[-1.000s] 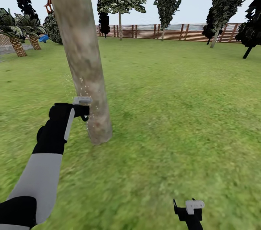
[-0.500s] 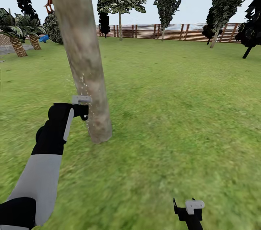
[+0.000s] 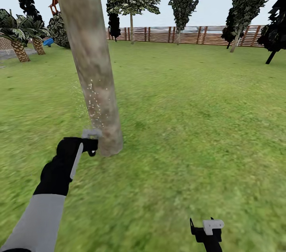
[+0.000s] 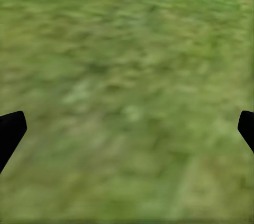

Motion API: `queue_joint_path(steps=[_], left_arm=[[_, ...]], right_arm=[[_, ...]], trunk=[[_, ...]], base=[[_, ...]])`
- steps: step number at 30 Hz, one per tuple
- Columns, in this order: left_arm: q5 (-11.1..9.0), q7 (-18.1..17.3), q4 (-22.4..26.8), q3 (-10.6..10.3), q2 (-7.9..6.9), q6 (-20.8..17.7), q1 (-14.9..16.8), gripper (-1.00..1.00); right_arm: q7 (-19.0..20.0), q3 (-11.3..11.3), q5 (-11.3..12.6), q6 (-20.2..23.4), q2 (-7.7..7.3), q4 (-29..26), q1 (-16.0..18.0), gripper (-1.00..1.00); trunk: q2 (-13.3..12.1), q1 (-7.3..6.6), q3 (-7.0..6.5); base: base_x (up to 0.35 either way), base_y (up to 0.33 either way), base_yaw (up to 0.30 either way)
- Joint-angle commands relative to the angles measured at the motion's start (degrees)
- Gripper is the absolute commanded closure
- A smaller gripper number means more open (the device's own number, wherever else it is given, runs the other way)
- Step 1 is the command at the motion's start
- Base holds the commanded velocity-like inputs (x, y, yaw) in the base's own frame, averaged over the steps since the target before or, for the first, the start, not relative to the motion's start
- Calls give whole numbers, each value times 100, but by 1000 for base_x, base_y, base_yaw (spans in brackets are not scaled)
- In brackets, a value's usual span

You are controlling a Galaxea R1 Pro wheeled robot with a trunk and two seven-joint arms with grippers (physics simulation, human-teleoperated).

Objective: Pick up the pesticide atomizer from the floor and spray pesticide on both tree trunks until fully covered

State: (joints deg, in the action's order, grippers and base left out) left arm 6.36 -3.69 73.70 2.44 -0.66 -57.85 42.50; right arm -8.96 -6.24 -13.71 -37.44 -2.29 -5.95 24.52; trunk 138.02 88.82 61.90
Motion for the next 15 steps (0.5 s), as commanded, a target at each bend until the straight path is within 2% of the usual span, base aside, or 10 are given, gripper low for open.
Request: queue_joint_path(steps=[1, 4, 10, 12, 13, 15], left_arm=[[5, 9, -78, 2, 2, 7, -35, 100], [-5, 37, -688, 16, 8, 184, -87, 100], [11, 94, -1748, 69, 39, 1134, -93, 100], [15, 108, -1888, 86, 83, 1318, -89, 100], [20, 226, -1935, 101, 161, 1387, -89, 100], [16, 517, -1955, 101, 191, 1413, -87, 100]], right_arm=[[0, 0, 0, 0, 0, 0, 0, -100], [0, 0, 0, 0, 0, 5, 0, -100], [-1, 0, 0, 0, 0, 6, 0, -100], [0, 0, 0, 0, -2, 6, 0, -100], [0, 0, 0, 0, -1, 6, 0, -100], [0, 0, 0, 0, 0, 6, 0, -100]], trunk=[[0, -1, -1], [0, -1, -1], [0, -1, -1], [0, -1, -1], [0, -1, -1], [0, -1, -1]], base=[[0, 0, 0], [0, 0, 0], [0, 0, 0], [0, 0, 0], [0, 0, 0], [0, 0, 0]])
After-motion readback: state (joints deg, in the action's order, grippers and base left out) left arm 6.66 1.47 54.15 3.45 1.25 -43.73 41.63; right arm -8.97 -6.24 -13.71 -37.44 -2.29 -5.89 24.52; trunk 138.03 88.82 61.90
